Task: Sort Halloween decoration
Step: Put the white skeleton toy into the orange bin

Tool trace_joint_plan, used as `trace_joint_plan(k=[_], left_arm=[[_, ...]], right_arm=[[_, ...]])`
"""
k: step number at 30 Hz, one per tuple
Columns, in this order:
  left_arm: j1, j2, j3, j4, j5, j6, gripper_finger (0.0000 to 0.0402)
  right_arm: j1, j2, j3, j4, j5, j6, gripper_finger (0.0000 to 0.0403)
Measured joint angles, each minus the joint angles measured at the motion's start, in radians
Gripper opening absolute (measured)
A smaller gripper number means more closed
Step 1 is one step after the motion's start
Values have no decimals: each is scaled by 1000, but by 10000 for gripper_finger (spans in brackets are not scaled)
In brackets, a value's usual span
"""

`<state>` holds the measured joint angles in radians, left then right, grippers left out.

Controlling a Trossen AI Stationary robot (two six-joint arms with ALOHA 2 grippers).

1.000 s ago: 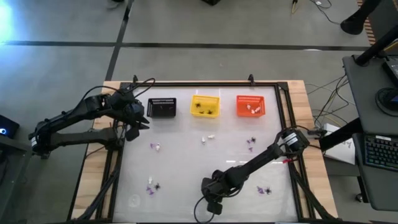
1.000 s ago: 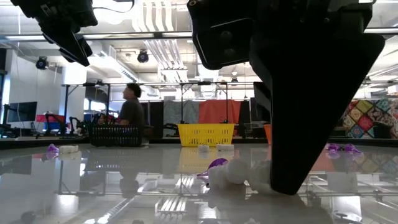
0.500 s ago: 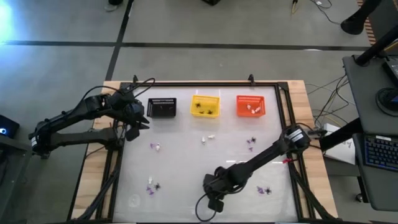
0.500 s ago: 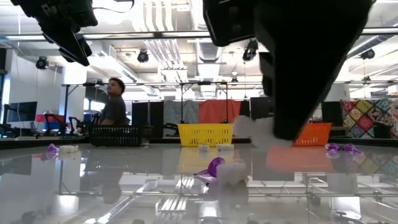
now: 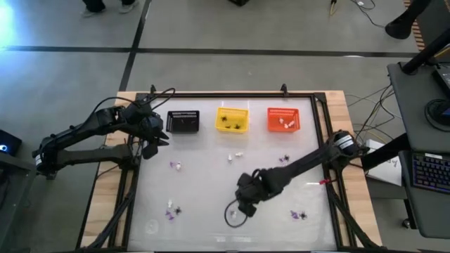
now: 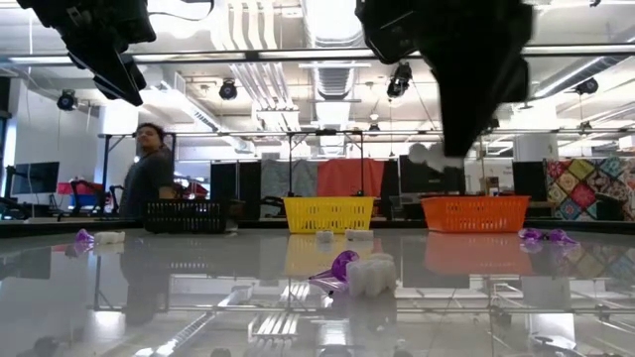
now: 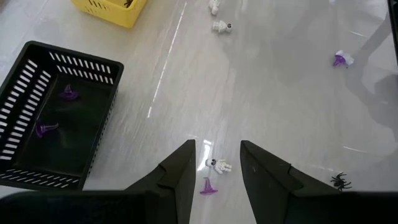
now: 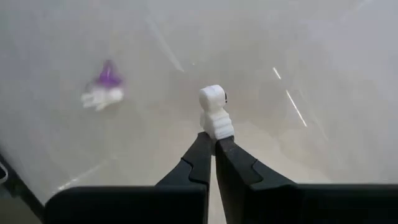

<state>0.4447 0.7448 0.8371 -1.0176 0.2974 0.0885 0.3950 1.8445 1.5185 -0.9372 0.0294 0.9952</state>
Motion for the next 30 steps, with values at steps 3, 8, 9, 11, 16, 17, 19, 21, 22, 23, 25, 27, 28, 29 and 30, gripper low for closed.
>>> trace_joint_plan(k=[3, 8, 9, 11, 16, 17, 19, 21, 22, 23, 25, 27, 28, 29, 30], left_arm=[[0, 0, 0, 0, -1, -2, 109], [0, 0, 0, 0, -2, -18, 109], [0, 0, 0, 0, -2, -21, 109], [0, -1, 0, 0, -3, -28, 109], [0, 0, 0, 7, -3, -45, 109], [0, 0, 0, 7, -3, -49, 109], [0, 0, 0, 12, -3, -56, 109], [0, 1, 0, 22, -11, -69, 109], [0, 1, 0, 30, -22, -78, 109], [0, 1, 0, 35, -32, -84, 109], [0, 1, 0, 46, -50, -97, 109], [0, 2, 0, 49, -56, -102, 109], [0, 3, 0, 50, -56, -105, 109], [0, 4, 0, 52, -56, -110, 109], [0, 4, 0, 54, -56, -118, 109]], right_arm=[[-48, -35, 0, -41, 8, -31, 8], [-141, -102, 1, -121, 25, -136, 8], [-163, -114, 1, -142, 26, -163, 8], [-211, -139, 0, -190, 40, -210, 8], [-345, -201, -12, -250, 53, -350, 8], [-375, -212, -16, -250, 53, -375, 8], [-435, -236, -30, -253, 53, -423, 8], [-497, -260, -53, -256, 51, -469, 8], [-528, -272, -65, -260, 51, -493, 8], [-560, -283, -78, -264, 50, -517, 8], [-621, -303, -109, -265, 43, -559, 8], [-682, -324, -142, -263, 18, -604, 8], [-709, -331, -159, -263, 11, -625, 8], [-738, -337, -176, -263, 2, -646, 8], [-765, -343, -193, -262, -7, -667, 8]])
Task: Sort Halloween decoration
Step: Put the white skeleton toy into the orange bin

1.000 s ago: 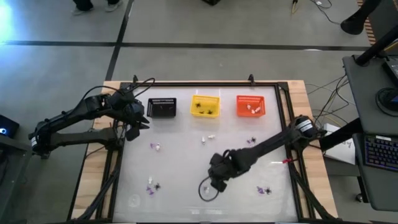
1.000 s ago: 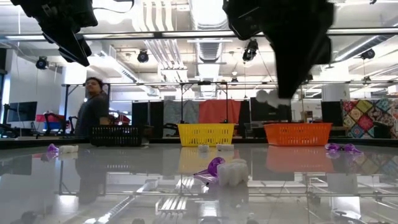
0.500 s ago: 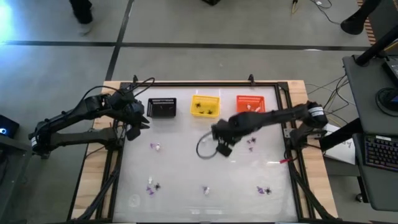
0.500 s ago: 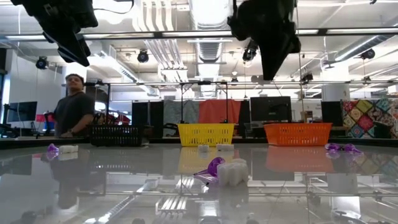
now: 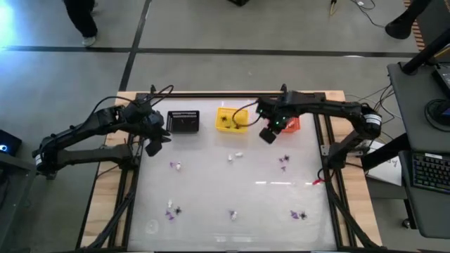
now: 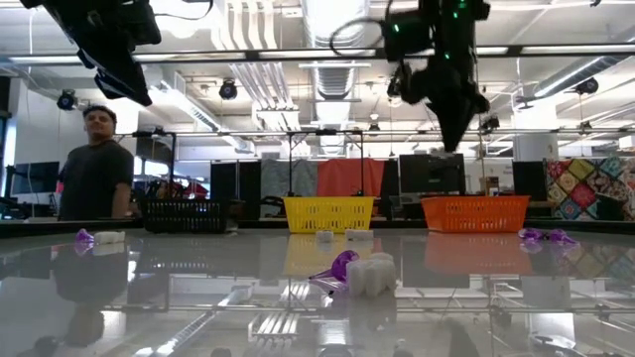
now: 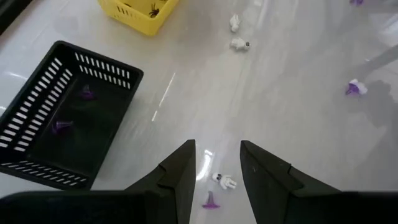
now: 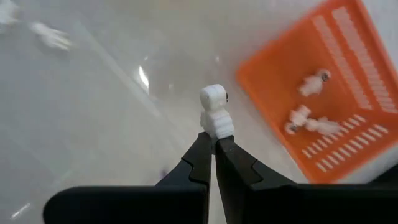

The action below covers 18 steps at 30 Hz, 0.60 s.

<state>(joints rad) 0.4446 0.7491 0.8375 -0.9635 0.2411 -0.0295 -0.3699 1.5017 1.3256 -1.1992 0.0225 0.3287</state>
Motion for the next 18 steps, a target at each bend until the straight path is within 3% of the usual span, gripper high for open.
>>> trace_joint_plan(k=[14, 18], left_arm=[[0, 12, 0, 54, -19, -112, 109], [0, 24, 0, 54, -57, -115, 109]], right_arm=[[-270, -10, -131, 34, -5, -226, 9], [-324, -10, -150, 38, -62, -263, 9]])
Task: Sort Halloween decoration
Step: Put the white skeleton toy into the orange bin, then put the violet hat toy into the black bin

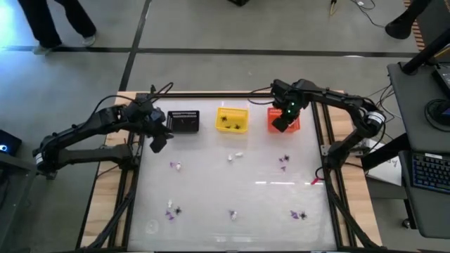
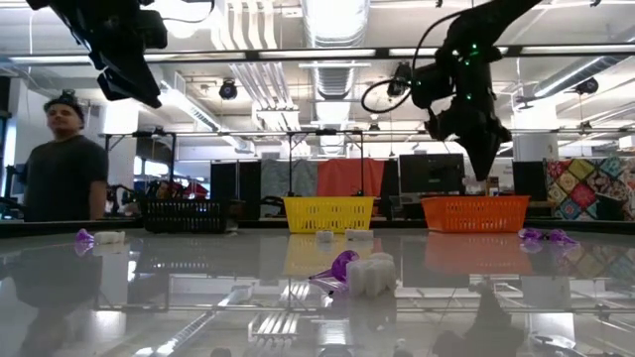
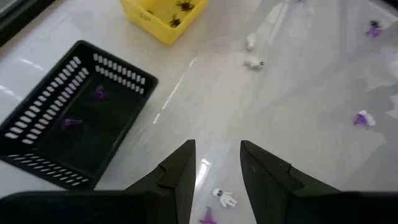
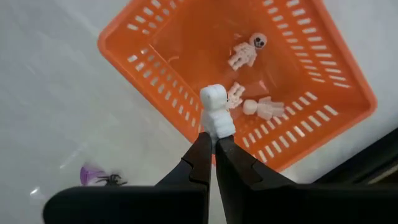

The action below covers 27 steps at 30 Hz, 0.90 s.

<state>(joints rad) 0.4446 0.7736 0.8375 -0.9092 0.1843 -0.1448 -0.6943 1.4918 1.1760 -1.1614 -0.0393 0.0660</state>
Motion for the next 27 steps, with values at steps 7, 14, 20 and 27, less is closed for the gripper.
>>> trace_joint_plan(k=[7, 14, 20, 27], left_arm=[[0, 43, 0, 0, -19, 0, 109], [0, 86, 0, 11, -18, 0, 108], [0, 90, 0, 45, -10, 0, 107], [0, 110, 0, 62, -10, -3, 107]], right_arm=[[-50, 0, -33, 46, -13, -18, 9], [-66, 0, -57, 97, -13, -15, 34], [-66, 0, -64, 98, -13, -15, 84], [-66, 0, -4, 88, -13, 18, 117]])
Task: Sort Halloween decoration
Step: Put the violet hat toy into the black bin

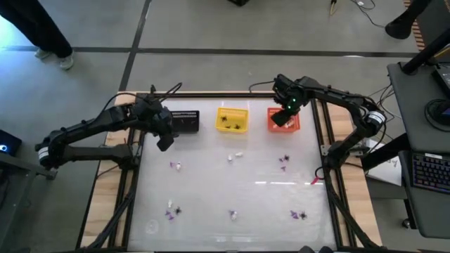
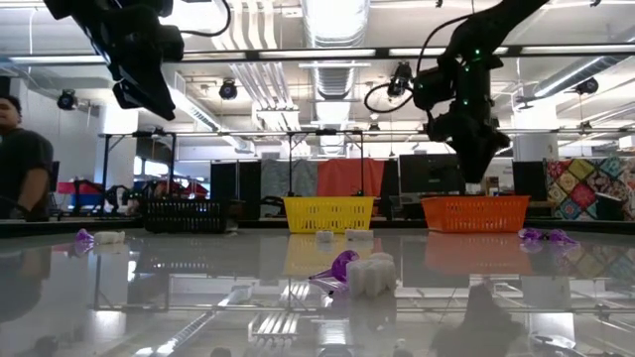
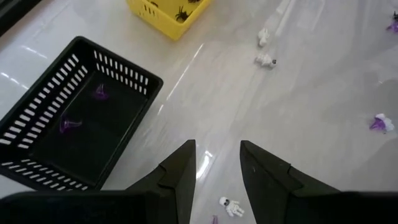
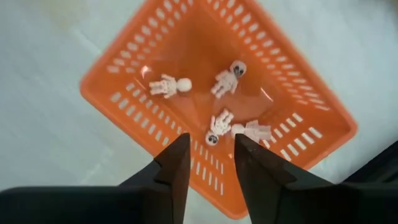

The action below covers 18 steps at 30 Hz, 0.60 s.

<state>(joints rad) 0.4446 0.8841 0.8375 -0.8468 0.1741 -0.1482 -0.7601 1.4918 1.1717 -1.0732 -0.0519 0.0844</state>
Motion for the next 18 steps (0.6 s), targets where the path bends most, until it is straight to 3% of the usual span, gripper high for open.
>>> trace_joint_plan(k=[12, 18], left_arm=[[-5, 101, 0, 151, 134, 8, 107], [-20, 131, 0, 166, 167, 8, 107]], right_arm=[[15, 0, 163, -168, -11, 41, 121], [65, -1, 185, -179, -127, 69, 124]])
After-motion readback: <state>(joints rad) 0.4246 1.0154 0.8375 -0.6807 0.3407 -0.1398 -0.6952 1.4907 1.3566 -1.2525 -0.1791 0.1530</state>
